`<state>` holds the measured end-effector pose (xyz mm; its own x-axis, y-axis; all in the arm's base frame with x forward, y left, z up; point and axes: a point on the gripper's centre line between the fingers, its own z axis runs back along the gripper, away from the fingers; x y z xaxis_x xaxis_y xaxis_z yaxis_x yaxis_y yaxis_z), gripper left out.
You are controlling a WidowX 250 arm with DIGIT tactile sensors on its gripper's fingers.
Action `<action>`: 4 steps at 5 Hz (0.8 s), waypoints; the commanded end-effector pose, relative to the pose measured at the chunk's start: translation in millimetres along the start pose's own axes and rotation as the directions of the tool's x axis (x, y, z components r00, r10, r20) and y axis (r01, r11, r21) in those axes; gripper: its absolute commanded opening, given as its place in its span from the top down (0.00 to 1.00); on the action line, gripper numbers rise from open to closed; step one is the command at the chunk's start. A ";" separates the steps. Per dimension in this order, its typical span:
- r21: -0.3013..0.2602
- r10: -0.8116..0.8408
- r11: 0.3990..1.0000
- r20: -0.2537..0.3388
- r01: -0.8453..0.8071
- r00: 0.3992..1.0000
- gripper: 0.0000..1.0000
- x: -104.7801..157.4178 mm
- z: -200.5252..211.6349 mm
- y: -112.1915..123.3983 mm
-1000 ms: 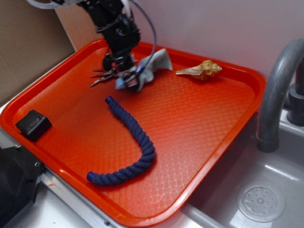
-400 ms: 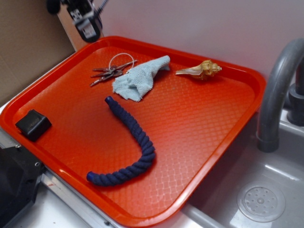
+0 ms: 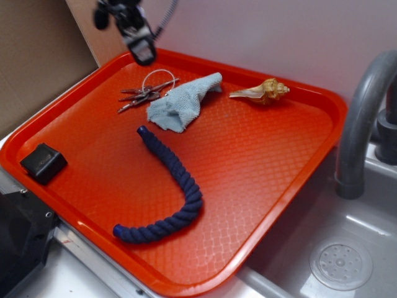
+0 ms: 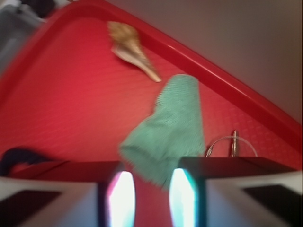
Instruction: Grab the blue cloth.
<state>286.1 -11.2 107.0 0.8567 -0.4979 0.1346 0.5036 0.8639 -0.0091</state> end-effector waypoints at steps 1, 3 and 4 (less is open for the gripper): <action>0.169 0.149 0.973 0.073 -0.160 0.986 0.00 25.2 -19.7 6.6; 0.073 0.212 0.974 0.072 -0.217 0.975 0.00 27.3 -57.0 5.6; 0.051 0.213 0.976 0.025 -0.214 0.977 0.00 23.7 -78.6 6.5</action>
<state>312.9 -22.8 20.7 0.9459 -0.2974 0.1297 0.2992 0.9542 0.0062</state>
